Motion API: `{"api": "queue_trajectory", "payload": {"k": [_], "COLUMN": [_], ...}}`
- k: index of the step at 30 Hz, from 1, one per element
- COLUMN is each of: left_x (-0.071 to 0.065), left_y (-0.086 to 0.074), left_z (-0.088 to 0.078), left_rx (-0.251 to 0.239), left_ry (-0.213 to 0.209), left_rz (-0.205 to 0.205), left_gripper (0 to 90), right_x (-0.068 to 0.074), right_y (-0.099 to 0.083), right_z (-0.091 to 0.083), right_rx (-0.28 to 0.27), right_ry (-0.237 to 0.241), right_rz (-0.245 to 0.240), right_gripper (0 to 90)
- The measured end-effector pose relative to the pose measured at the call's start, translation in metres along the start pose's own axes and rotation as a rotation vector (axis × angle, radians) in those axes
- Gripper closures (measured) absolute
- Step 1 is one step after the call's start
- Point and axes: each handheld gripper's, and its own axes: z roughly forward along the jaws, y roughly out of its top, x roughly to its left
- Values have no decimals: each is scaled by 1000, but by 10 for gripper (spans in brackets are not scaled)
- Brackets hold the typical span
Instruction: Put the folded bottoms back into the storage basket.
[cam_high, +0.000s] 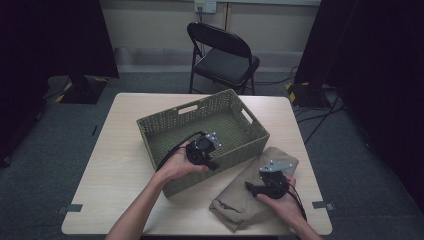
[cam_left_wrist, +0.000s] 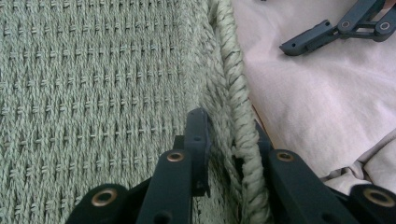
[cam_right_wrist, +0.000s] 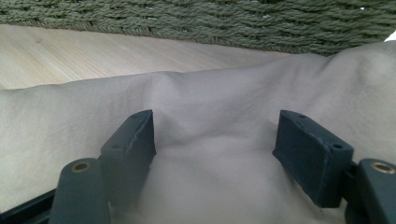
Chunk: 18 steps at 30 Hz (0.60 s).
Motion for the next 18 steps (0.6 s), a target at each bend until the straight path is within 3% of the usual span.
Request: {"api": "queue_trajectory", "payload": {"k": [5,11,18], "left_x": [2,2,-6], "left_y": [-2,-4,-6], "left_z": [-1,-5,-18], "left_rx": [-13,-64,-147], "left_ry": [0,11,96], "left_rz": [-27,-48,-69], "left_gripper": [718,640,489], "right_x": [0,-1,-2], "right_y": [0,1,1], "right_z": [0,0,0], "right_rx": [1,3,5], "right_ry": [2,6,10], "right_rz": [1,1,2], "right_gripper": [275,275,275]}}
